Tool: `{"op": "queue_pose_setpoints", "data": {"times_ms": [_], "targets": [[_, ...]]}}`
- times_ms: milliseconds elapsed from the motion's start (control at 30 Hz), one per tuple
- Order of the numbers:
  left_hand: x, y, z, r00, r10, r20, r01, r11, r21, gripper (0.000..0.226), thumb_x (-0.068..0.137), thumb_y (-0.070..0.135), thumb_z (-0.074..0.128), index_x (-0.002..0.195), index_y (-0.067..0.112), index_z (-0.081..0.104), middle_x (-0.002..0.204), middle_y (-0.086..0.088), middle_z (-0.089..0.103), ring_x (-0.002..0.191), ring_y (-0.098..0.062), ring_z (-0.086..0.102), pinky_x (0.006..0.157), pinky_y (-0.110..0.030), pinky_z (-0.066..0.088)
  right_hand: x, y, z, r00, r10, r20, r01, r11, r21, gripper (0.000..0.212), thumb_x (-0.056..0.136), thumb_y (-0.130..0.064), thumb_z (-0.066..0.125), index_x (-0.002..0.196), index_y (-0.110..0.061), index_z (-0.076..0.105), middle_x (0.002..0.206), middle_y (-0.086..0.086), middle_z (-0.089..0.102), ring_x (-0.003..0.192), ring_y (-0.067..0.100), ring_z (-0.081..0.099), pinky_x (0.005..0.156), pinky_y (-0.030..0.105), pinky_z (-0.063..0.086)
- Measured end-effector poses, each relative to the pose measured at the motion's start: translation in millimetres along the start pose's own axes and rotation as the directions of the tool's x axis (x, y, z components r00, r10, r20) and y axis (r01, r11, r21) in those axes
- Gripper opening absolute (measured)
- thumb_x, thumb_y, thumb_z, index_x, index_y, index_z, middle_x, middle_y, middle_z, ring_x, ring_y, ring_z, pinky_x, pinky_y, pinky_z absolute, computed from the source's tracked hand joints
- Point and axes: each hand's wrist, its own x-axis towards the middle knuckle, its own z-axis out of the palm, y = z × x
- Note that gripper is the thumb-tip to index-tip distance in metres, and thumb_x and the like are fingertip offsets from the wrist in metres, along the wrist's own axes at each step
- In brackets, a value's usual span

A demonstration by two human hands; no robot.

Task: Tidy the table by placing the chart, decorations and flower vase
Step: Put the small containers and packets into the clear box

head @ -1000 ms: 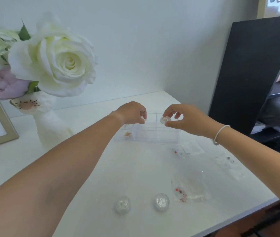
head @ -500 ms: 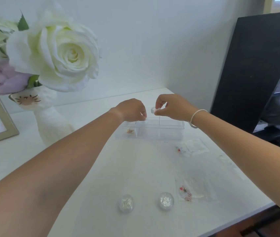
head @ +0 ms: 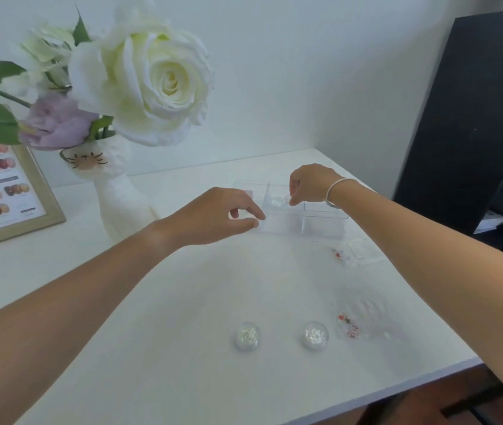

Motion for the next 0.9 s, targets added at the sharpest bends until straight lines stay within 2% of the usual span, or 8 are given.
{"op": "queue_pose_setpoints", "data": {"times_ms": [167,367,467,600,667,733,833,900], "targets": [[-33.5,10.8,5.6,0.998,-0.014,0.063,0.017,0.998,-0.054,0.015,0.084,0.025,0.064,0.090,0.039,0.066,0.096,0.021,0.062,0.080,-0.008,0.055,0.063,-0.004,0.036,-5.5,-5.3,3.6,1.000,-0.003,-0.031,0.001,0.998,-0.069,0.010,0.079,-0.027,0.060,0.085,-0.019,0.063,0.101,0.002,0.069,0.098,0.025,0.061,0.079,0.030,0.034],[-66.0,21.1,12.4,0.996,-0.015,0.091,0.023,0.996,-0.089,0.017,0.084,0.030,0.063,0.091,0.046,0.064,0.097,0.024,0.063,0.077,-0.003,0.056,0.063,-0.005,0.037,-54.1,-9.2,-5.4,0.968,-0.124,-0.219,0.122,0.992,-0.022,0.018,0.087,-0.026,0.051,0.095,-0.019,0.066,0.112,0.000,0.066,0.109,0.024,0.053,0.090,0.035,0.034],[-84.0,26.8,18.2,0.993,-0.011,0.121,0.026,0.992,-0.124,0.017,0.083,0.033,0.064,0.091,0.048,0.064,0.097,0.025,0.064,0.079,-0.002,0.055,0.063,-0.004,0.036,-95.6,-12.2,-4.1,0.946,-0.224,-0.235,0.232,0.973,0.005,0.016,0.087,-0.027,0.055,0.094,-0.019,0.067,0.106,-0.001,0.066,0.097,0.019,0.051,0.084,0.031,0.035],[-104.6,32.9,27.2,0.983,-0.019,0.185,0.045,0.990,-0.137,0.016,0.080,0.041,0.066,0.093,0.050,0.064,0.099,0.025,0.063,0.084,0.000,0.054,0.063,-0.003,0.036,-151.7,-15.8,3.7,0.948,-0.308,-0.085,0.317,0.939,0.132,0.015,0.083,-0.035,0.062,0.092,-0.024,0.068,0.093,-0.012,0.064,0.078,0.002,0.047,0.071,0.021,0.040],[-112.4,35.5,31.3,0.979,-0.036,0.201,0.063,0.989,-0.132,0.019,0.078,0.045,0.067,0.097,0.048,0.065,0.101,0.026,0.062,0.086,0.000,0.054,0.064,-0.003,0.036,-174.1,-17.3,7.8,0.946,-0.322,0.029,0.312,0.933,0.180,0.019,0.080,-0.043,0.063,0.094,-0.030,0.066,0.089,-0.021,0.060,0.080,-0.003,0.050,0.070,0.013,0.041],[-118.1,37.3,34.2,0.979,-0.048,0.201,0.074,0.989,-0.126,0.022,0.077,0.048,0.067,0.099,0.047,0.065,0.101,0.027,0.062,0.086,0.002,0.053,0.065,-0.004,0.036,-188.7,-17.4,12.1,0.939,-0.327,0.105,0.306,0.936,0.177,0.023,0.077,-0.050,0.063,0.095,-0.036,0.063,0.088,-0.027,0.056,0.083,-0.004,0.050,0.070,0.012,0.040],[-124.2,39.1,36.2,0.979,-0.055,0.195,0.080,0.989,-0.123,0.021,0.077,0.043,0.068,0.098,0.046,0.064,0.102,0.025,0.062,0.085,0.002,0.053,0.065,-0.003,0.035,-200.3,-15.2,17.1,0.934,-0.319,0.162,0.286,0.937,0.200,0.027,0.073,-0.055,0.064,0.096,-0.041,0.060,0.091,-0.027,0.056,0.087,0.000,0.052,0.074,0.017,0.044],[-126.8,39.7,37.6,0.980,-0.061,0.188,0.085,0.989,-0.121,0.021,0.078,0.040,0.069,0.098,0.044,0.065,0.102,0.023,0.062,0.085,0.001,0.052,0.066,-0.003,0.035,-204.2,-13.8,20.1,0.929,-0.322,0.183,0.280,0.934,0.223,0.027,0.073,-0.053,0.066,0.097,-0.041,0.059,0.093,-0.025,0.057,0.088,-0.001,0.050,0.074,0.016,0.041]]}}
